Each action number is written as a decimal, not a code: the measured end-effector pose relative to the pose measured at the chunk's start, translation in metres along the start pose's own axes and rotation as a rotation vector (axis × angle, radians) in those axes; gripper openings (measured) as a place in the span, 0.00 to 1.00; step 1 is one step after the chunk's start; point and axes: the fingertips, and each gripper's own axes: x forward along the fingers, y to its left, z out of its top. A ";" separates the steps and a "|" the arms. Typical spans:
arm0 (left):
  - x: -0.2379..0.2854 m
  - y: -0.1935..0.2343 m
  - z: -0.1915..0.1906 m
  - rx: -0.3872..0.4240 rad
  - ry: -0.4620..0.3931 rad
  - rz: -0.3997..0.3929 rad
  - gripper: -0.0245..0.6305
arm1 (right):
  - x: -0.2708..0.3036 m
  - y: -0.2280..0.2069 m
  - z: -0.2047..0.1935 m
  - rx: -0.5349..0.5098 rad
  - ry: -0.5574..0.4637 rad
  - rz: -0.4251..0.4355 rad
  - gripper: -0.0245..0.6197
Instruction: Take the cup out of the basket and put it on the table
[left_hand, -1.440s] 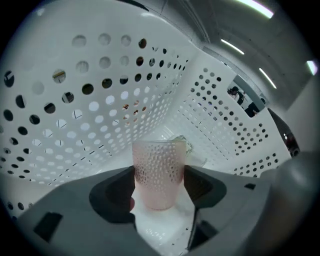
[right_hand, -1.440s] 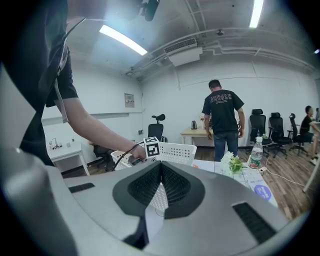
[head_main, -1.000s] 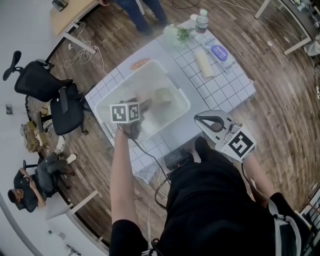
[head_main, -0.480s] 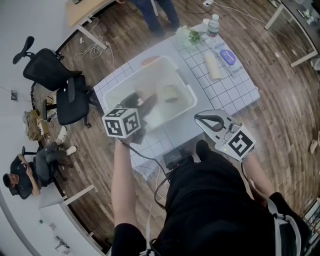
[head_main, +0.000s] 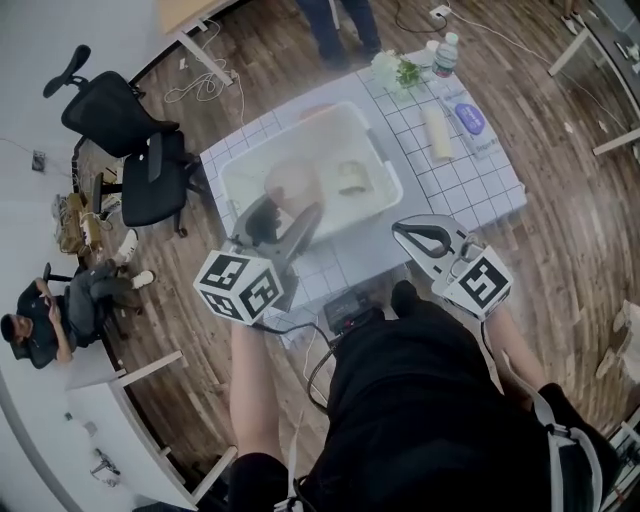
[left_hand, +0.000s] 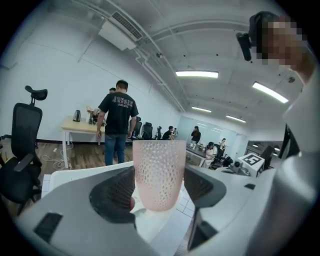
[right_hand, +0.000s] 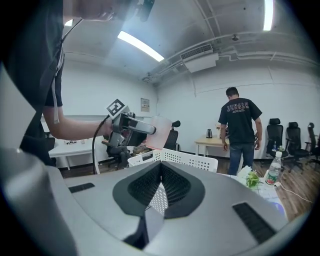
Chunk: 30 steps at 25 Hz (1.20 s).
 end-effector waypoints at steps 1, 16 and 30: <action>-0.006 -0.005 0.002 -0.002 -0.023 0.005 0.51 | 0.000 0.001 -0.001 -0.006 -0.001 0.009 0.06; -0.073 -0.050 -0.019 -0.054 -0.232 0.248 0.51 | -0.014 -0.008 -0.017 0.019 -0.007 0.161 0.06; -0.124 -0.049 -0.066 -0.035 -0.280 0.406 0.51 | -0.013 0.015 -0.024 0.045 0.052 0.185 0.06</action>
